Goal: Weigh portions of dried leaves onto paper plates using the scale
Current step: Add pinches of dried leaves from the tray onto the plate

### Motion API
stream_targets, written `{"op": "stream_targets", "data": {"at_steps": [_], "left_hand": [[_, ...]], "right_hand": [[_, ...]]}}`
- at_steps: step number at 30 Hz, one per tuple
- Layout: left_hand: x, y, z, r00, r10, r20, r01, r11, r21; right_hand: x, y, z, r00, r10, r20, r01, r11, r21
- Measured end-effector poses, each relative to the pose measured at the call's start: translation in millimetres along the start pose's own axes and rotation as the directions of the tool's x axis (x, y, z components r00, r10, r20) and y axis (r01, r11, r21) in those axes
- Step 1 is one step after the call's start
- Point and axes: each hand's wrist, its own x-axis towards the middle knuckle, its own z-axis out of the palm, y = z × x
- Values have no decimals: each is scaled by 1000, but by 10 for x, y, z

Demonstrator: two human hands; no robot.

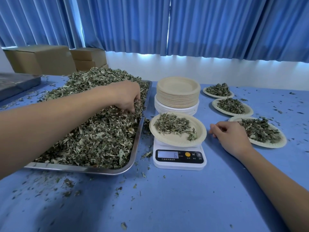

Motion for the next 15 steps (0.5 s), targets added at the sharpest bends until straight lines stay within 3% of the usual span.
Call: {"op": "stream_targets", "data": {"at_steps": [7, 10, 15], "left_hand": [[11, 33, 11, 969, -54, -240, 86, 988, 126], [47, 71, -64, 939, -60, -339, 72, 997, 21], [60, 313, -228, 949, 51, -313, -128, 964, -231]], "right_hand": [[-1, -1, -6, 1000, -3, 3, 3, 1000, -1], [6, -3, 3, 1000, 2, 1, -2, 1000, 1], [1, -16, -4, 1000, 6, 6, -6, 1000, 1]]}}
